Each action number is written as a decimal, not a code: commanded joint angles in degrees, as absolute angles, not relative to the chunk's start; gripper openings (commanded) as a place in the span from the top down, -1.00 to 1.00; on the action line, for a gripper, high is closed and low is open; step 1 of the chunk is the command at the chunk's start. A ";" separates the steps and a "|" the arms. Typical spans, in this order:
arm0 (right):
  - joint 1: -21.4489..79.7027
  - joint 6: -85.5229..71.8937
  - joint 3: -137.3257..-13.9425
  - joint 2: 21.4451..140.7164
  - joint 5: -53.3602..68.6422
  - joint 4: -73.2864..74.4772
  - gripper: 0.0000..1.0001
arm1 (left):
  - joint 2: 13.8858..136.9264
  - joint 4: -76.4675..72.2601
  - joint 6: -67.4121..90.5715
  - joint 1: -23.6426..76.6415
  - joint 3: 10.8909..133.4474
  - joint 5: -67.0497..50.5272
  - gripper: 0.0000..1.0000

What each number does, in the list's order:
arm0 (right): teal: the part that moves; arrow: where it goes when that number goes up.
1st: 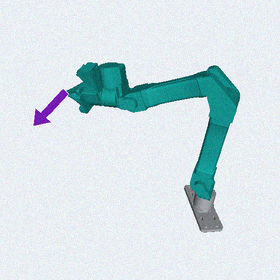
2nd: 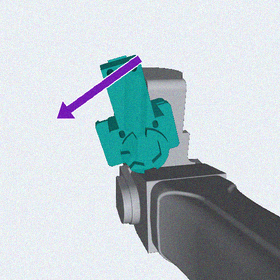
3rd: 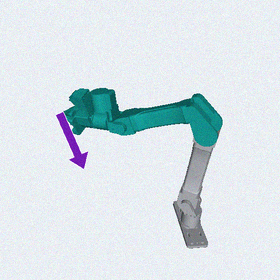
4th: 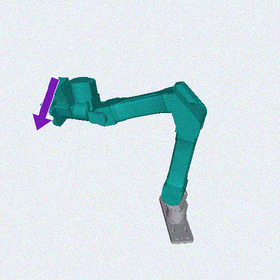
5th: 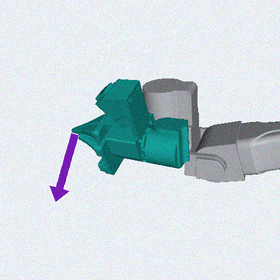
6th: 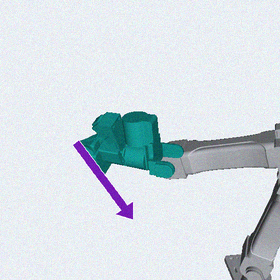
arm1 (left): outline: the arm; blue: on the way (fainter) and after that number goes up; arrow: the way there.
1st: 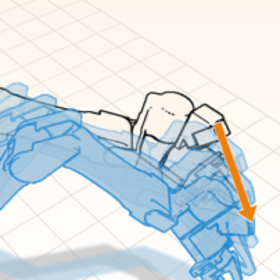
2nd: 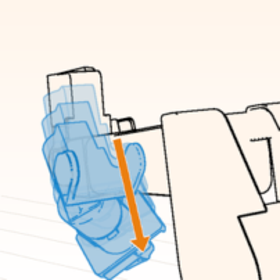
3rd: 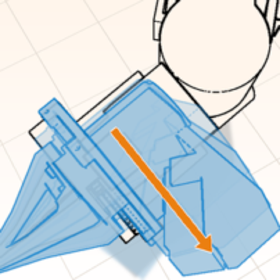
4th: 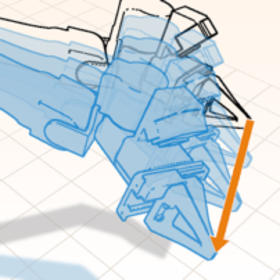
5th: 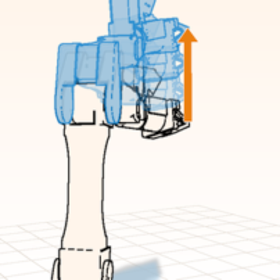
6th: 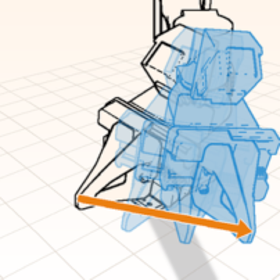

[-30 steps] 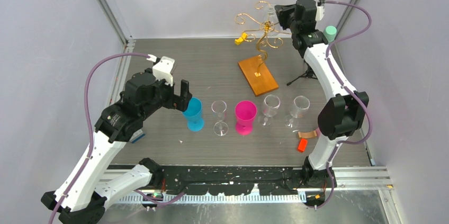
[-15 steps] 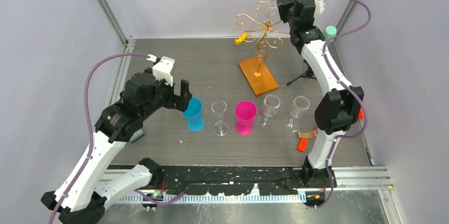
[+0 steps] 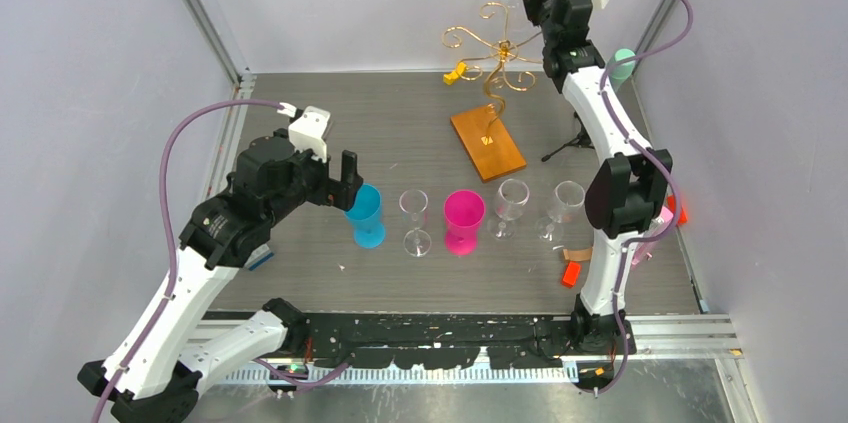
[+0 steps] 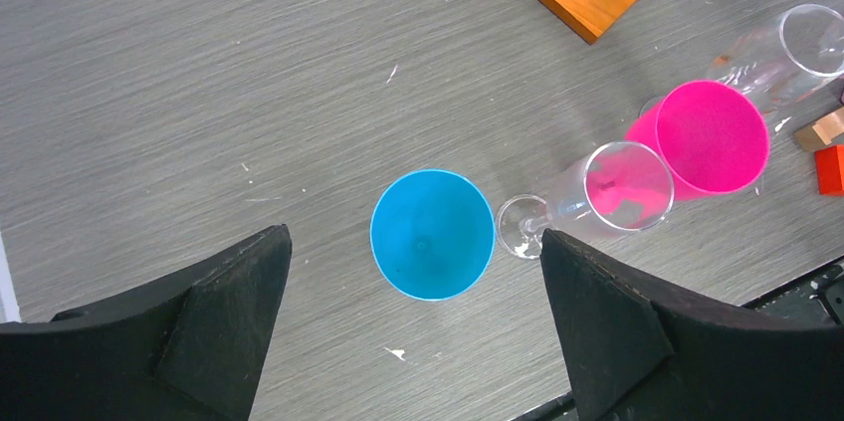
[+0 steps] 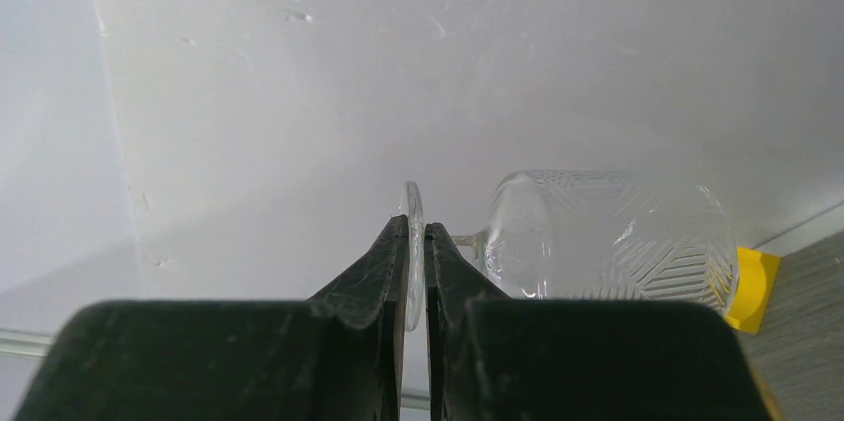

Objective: Take the wine glass off the wine glass rack

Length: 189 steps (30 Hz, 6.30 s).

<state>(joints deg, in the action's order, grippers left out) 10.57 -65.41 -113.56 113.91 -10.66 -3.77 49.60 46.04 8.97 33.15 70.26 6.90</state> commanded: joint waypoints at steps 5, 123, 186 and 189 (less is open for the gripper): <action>10.68 -65.85 -120.70 114.77 -6.36 -18.17 0.99 | 50.15 43.03 9.18 33.31 71.45 6.50 -0.99; 38.61 -91.38 -54.12 62.70 0.48 -27.65 -0.44 | 53.67 21.27 45.00 14.15 75.64 -23.63 1.00; 38.67 -51.71 -63.81 39.41 -32.12 32.12 -0.47 | 60.87 63.41 20.07 11.04 79.26 7.29 -0.99; 38.67 -45.54 -68.05 38.39 -39.06 38.67 -0.53 | 57.15 67.01 18.40 11.08 83.14 6.57 -0.99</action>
<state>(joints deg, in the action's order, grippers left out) 38.76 -55.27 -61.01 40.73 -26.28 32.10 61.10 59.92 20.95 11.25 78.19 6.59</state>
